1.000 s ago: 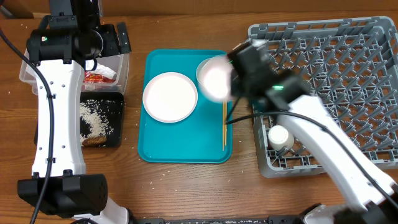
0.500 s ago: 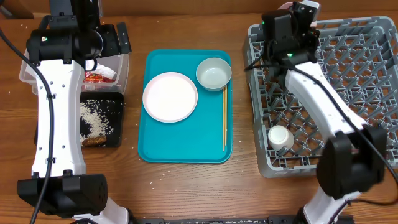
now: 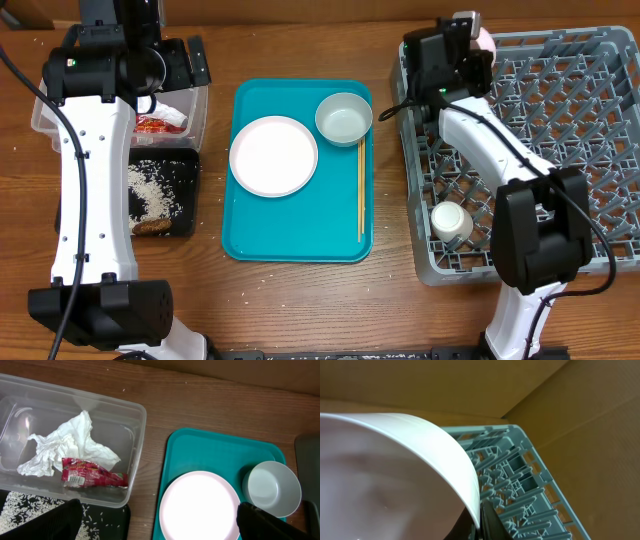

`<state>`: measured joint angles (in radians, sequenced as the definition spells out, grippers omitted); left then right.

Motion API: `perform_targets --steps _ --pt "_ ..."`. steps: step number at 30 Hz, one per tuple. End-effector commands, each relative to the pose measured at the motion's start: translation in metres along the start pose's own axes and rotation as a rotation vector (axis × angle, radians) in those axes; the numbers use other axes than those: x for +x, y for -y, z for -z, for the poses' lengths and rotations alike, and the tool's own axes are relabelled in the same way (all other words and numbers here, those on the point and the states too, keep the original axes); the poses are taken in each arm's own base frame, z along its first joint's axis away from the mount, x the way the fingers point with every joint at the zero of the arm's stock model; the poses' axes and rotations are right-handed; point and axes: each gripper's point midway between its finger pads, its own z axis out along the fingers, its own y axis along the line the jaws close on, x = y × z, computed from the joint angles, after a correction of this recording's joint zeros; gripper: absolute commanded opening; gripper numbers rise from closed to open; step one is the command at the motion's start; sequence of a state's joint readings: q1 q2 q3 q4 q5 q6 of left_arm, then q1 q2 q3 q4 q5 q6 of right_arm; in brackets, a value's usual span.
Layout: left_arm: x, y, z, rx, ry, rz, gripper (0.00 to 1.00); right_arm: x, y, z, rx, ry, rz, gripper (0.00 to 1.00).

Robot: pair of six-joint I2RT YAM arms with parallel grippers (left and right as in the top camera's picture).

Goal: Sort waste into correct bins and load items into the dishwasher
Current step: 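Place the pink bowl tilted in the rack's back row, release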

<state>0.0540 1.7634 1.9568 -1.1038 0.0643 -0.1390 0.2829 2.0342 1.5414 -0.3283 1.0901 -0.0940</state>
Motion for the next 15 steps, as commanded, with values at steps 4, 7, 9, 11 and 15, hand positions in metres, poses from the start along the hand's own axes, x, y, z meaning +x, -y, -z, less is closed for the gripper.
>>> perform_targets --steps 4,7,9,11,15 --pt "-0.003 0.002 0.003 0.006 0.01 -0.014 1.0 0.011 -0.015 0.002 0.009 -0.013 0.062 0.04" --pt "-0.003 0.002 0.003 0.006 0.01 -0.014 1.0 0.012 -0.018 0.005 0.006 -0.011 0.057 0.04" --pt "-0.003 0.002 0.003 0.006 0.01 -0.014 1.0 0.011 -0.019 0.009 0.012 -0.005 0.06 0.04" --pt "-0.003 0.002 0.003 0.006 0.01 -0.014 1.0 0.013 -0.023 0.014 0.006 -0.005 0.083 0.04" --pt "-0.003 0.002 0.003 0.006 0.01 -0.014 1.0 0.017 -0.032 0.027 -0.015 -0.006 0.139 0.33"
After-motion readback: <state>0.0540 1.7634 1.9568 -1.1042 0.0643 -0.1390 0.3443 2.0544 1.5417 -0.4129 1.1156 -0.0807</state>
